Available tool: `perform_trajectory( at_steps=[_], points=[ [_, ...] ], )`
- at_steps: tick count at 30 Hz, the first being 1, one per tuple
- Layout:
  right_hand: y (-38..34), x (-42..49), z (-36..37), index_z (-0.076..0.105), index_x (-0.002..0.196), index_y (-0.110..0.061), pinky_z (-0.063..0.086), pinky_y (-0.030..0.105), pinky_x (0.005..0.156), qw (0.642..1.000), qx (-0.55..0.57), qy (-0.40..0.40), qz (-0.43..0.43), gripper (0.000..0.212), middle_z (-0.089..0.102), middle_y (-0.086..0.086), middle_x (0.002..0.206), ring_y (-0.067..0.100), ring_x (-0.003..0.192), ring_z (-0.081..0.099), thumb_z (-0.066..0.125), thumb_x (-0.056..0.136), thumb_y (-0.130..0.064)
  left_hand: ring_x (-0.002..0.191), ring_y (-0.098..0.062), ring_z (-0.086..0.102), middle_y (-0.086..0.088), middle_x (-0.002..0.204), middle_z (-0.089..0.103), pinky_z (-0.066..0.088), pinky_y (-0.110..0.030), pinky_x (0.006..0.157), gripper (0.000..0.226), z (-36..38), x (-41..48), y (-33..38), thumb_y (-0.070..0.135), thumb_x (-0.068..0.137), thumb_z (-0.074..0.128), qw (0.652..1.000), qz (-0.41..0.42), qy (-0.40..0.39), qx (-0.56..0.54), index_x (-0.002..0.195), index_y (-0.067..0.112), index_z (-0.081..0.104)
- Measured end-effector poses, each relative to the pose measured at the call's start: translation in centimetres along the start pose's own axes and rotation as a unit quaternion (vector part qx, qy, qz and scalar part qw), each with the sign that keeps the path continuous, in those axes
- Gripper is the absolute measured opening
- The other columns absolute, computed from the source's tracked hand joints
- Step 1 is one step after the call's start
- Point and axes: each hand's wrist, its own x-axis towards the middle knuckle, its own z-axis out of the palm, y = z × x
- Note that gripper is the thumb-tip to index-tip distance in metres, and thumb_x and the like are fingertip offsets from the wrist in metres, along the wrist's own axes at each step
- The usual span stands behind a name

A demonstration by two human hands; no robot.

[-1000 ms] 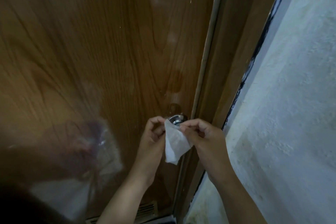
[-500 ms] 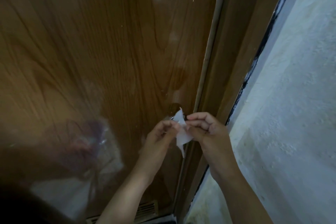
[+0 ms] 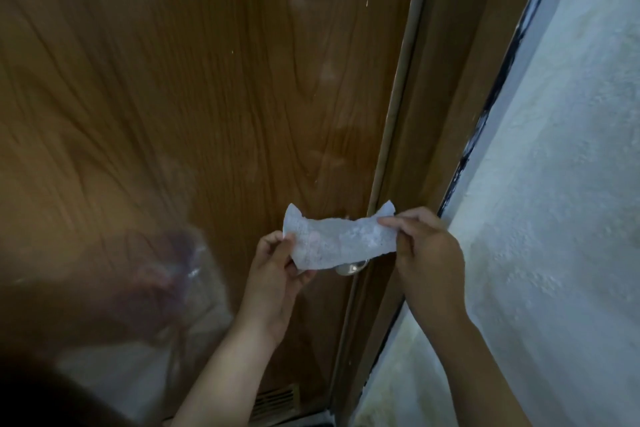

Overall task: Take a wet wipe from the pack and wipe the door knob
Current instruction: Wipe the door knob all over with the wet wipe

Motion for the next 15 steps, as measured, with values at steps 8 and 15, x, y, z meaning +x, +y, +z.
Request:
perform_trajectory(
  at_steps=[8, 15],
  points=[
    [0.1, -1.3, 1.4, 0.048, 0.130, -0.025, 0.048, 0.020, 0.083, 0.957, -0.223, -0.183, 0.019, 0.034, 0.055, -0.007, 0.129, 0.012, 0.100, 0.063, 0.039, 0.097, -0.027, 0.088, -0.025, 0.065, -0.012, 0.104, 0.066, 0.051, -0.033, 0.058, 0.027, -1.1, 0.2, -3.0, 0.018, 0.091, 0.052, 0.981, -0.183, 0.051, -0.046, 0.118, 0.012, 0.055],
    [0.4, -1.9, 1.9, 0.048, 0.127, -0.029, 0.050, 0.025, 0.079, 0.954, -0.221, -0.203, 0.010, 0.032, 0.060, -0.007, 0.119, 0.013, 0.098, 0.063, 0.039, 0.097, -0.034, 0.110, -0.024, 0.048, -0.002, 0.121, 0.043, 0.042, -0.035, 0.079, 0.033, -0.1, 0.1, -5.0, 0.020, 0.083, 0.065, 0.961, -0.039, 0.193, 0.193, 0.105, 0.034, 0.046]
  ],
)
